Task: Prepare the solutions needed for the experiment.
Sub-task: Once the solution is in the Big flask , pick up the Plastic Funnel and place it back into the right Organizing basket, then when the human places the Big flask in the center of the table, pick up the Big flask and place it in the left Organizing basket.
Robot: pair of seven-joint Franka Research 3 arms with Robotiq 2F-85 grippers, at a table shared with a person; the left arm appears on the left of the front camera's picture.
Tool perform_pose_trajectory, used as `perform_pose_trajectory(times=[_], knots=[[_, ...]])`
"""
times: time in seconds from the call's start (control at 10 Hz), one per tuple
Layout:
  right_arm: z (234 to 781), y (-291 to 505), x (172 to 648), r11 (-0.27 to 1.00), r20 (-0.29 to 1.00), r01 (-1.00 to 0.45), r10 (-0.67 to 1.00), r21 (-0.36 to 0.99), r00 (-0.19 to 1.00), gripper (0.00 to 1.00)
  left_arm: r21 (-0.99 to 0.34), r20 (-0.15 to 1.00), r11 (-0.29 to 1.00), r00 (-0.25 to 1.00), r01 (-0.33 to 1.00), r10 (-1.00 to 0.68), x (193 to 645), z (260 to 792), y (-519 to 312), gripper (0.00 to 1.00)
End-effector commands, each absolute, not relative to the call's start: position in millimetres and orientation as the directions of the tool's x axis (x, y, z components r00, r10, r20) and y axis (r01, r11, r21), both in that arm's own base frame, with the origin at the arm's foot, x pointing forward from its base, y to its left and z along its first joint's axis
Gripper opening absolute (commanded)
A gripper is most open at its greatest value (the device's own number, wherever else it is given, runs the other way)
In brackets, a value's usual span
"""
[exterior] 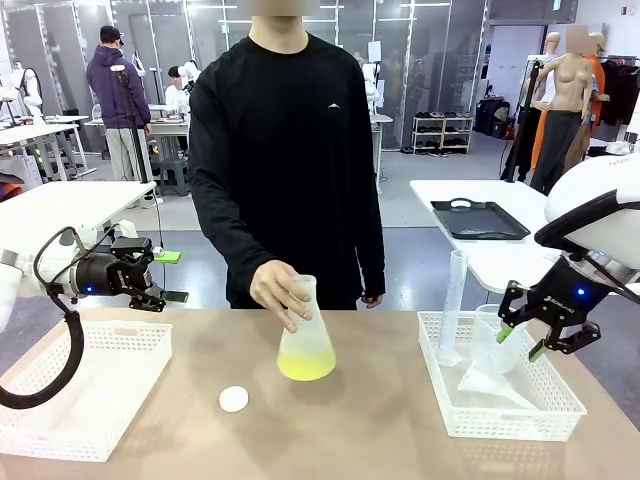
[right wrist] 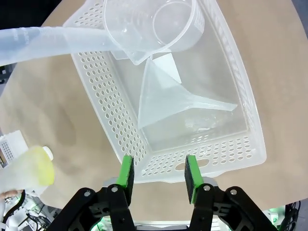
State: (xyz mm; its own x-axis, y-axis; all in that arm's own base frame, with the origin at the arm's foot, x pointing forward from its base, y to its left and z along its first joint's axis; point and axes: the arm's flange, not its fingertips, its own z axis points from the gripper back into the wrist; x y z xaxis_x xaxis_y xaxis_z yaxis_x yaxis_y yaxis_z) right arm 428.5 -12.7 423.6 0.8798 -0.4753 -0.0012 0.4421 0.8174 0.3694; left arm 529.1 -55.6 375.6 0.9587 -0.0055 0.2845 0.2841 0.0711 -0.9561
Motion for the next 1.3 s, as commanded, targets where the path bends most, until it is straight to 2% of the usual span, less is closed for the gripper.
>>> perform_pose_trajectory(times=[0.0, 0.7, 0.9, 1.2], knots=[[424, -14, 426, 0.817, 0.001, 0.444, -0.478, 0.367, 0.878, 0.55, -0.957, 0.285, 0.059, 0.958, 0.286, -0.013, 528, 377, -56, 1.0], [424, -13, 428, 0.817, -0.001, 0.443, -0.476, 0.37, 0.879, 0.55, -0.957, 0.285, 0.059, 0.958, 0.286, -0.013, 528, 377, -56, 1.0], [421, 0, 420, 0.749, 0.05, 0.337, -0.441, 0.57, 0.896, 0.55, -0.957, 0.285, 0.059, 0.958, 0.286, -0.013, 528, 377, -56, 1.0], [420, 8, 424, 0.577, 0.069, 0.175, -0.375, 0.798, 0.924, 0.55, -0.957, 0.285, 0.059, 0.958, 0.286, -0.013, 528, 377, -56, 1.0]])
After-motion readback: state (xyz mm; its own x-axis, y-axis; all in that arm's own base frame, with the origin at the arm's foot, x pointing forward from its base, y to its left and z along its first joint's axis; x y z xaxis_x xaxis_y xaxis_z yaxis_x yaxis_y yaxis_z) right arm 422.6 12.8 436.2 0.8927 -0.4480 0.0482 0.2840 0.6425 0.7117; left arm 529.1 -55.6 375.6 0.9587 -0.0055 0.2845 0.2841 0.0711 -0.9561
